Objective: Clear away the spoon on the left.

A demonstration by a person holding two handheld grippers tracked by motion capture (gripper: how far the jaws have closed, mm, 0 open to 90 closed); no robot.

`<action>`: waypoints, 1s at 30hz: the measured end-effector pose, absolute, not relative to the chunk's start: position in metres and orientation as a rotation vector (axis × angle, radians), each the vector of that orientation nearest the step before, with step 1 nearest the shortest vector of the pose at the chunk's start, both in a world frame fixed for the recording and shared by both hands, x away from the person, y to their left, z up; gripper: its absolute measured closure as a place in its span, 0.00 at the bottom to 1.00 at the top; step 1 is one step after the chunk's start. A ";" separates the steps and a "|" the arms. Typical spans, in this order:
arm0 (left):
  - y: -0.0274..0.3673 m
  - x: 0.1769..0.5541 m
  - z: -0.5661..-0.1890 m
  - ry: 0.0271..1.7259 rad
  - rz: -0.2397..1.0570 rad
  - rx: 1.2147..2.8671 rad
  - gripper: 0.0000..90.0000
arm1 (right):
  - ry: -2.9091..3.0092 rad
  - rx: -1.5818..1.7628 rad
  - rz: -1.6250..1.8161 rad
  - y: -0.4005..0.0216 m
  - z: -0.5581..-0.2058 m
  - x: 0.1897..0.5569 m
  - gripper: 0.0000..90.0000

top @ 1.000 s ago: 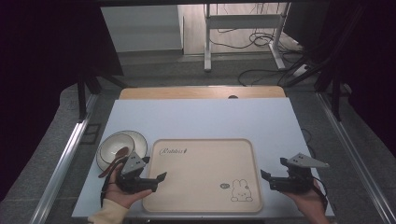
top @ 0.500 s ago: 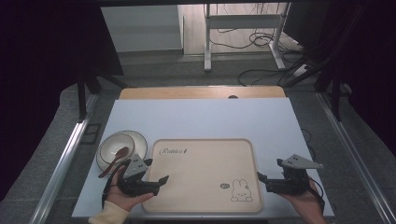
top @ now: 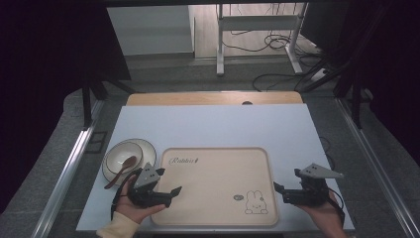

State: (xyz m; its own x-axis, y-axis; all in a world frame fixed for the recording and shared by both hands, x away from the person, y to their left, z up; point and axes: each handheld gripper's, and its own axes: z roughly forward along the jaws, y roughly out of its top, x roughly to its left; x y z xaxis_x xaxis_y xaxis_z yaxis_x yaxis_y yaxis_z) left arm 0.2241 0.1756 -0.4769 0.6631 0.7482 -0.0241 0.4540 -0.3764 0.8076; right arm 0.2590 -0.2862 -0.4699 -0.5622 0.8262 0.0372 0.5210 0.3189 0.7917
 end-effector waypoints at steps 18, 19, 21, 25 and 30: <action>0.179 0.216 -0.462 0.851 0.506 1.994 0.22 | 2.229 1.207 1.106 -0.285 -0.471 0.261 0.13; 0.180 0.215 -0.461 0.851 0.510 1.991 0.22 | 2.228 1.203 1.104 -0.285 -0.471 0.261 0.13; 0.182 0.215 -0.460 0.849 0.520 1.988 0.22 | 2.227 1.196 1.098 -0.284 -0.471 0.261 0.14; 0.187 0.214 -0.458 0.859 0.539 1.993 0.22 | 2.233 1.186 1.094 -0.282 -0.471 0.261 0.14; 0.200 0.213 -0.454 0.891 0.562 1.959 0.22 | 2.237 1.186 1.091 -0.282 -0.472 0.262 0.14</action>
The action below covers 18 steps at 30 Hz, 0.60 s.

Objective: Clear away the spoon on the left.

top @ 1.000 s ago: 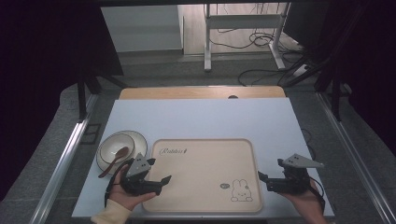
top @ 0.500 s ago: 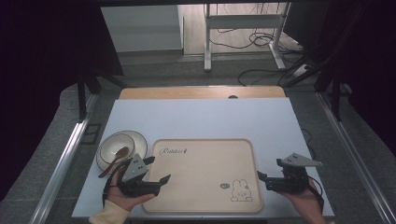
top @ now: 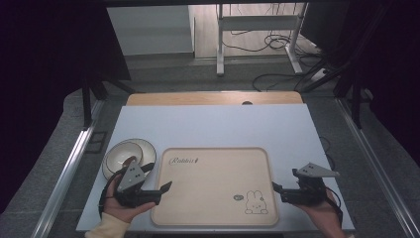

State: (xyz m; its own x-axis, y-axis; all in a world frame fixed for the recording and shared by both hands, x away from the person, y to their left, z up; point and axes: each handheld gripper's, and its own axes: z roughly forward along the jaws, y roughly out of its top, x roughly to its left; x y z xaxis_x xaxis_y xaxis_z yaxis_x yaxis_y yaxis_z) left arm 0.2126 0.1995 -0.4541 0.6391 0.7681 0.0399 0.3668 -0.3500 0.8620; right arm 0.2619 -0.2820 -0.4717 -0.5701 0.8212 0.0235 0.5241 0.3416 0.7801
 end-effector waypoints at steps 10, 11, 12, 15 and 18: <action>0.208 0.210 -0.448 0.912 0.589 1.927 0.22 | 2.238 1.197 1.085 -0.282 -0.472 0.263 0.14; 0.209 0.209 -0.446 0.912 0.592 1.919 0.22 | 2.243 1.213 1.106 -0.282 -0.472 0.263 0.14; 0.209 0.209 -0.446 0.912 0.592 1.919 0.21 | 2.243 1.213 1.106 -0.282 -0.472 0.263 0.14; 0.213 0.208 -0.440 0.914 0.614 1.904 0.21 | 2.245 1.211 1.105 -0.282 -0.472 0.263 0.14; 0.217 0.207 -0.436 0.924 0.626 1.895 0.21 | 2.241 1.211 1.099 -0.283 -0.472 0.263 0.14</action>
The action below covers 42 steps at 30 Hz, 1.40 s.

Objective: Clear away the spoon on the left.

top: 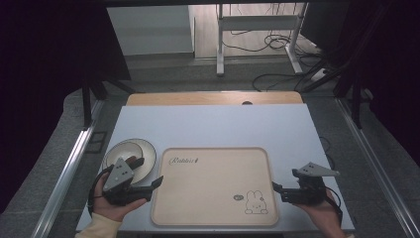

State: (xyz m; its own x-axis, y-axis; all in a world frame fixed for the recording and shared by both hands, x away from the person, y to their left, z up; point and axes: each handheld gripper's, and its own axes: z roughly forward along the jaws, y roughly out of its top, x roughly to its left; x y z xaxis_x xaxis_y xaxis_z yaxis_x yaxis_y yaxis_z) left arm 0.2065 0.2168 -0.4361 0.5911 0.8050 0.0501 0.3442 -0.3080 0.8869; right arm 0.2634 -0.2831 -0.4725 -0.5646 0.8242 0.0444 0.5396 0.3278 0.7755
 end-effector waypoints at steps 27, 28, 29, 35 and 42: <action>0.246 0.202 -0.417 1.020 0.704 1.841 0.21 | 2.244 1.229 1.088 -0.285 -0.475 0.265 0.14; 0.248 0.201 -0.416 1.022 0.709 1.837 0.21 | 2.244 1.228 1.088 -0.285 -0.475 0.265 0.14; 0.248 0.201 -0.416 1.022 0.709 1.837 0.21 | 2.243 1.227 1.087 -0.284 -0.475 0.265 0.14; 0.264 0.199 -0.413 1.052 0.737 1.804 0.21 | 2.243 1.225 1.084 -0.285 -0.475 0.265 0.14; 0.275 0.200 -0.416 1.093 0.748 1.796 0.20 | 2.244 1.222 1.082 -0.284 -0.475 0.265 0.14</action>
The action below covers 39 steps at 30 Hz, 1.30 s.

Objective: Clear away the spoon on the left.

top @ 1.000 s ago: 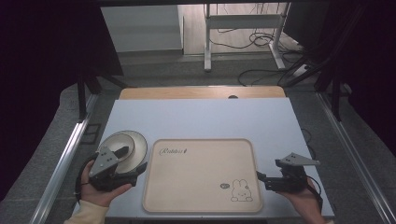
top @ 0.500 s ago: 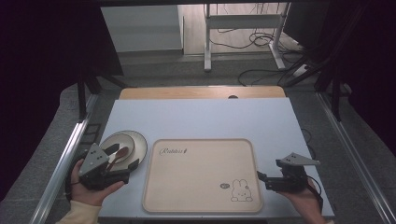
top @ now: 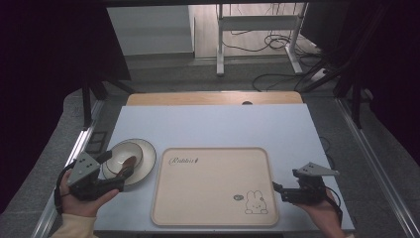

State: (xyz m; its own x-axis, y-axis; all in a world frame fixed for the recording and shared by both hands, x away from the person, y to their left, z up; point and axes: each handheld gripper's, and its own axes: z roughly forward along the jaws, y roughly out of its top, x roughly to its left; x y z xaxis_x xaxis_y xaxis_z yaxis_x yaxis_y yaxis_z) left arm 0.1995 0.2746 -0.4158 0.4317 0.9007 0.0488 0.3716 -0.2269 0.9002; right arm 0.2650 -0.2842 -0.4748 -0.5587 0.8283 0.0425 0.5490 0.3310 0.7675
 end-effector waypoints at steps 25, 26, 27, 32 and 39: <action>0.307 0.184 -0.445 1.166 0.694 1.760 0.20 | 2.252 1.215 1.079 -0.284 -0.475 0.266 0.14; 0.308 0.184 -0.447 1.170 0.695 1.762 0.20 | 2.252 1.215 1.078 -0.284 -0.475 0.266 0.14; 0.308 0.185 -0.450 1.168 0.691 1.767 0.20 | 2.253 1.216 1.079 -0.284 -0.475 0.266 0.14; 0.310 0.185 -0.458 1.164 0.672 1.783 0.19 | 2.259 1.214 1.076 -0.283 -0.476 0.266 0.14; 0.313 0.186 -0.470 1.173 0.664 1.805 0.19 | 2.260 1.214 1.074 -0.283 -0.476 0.266 0.14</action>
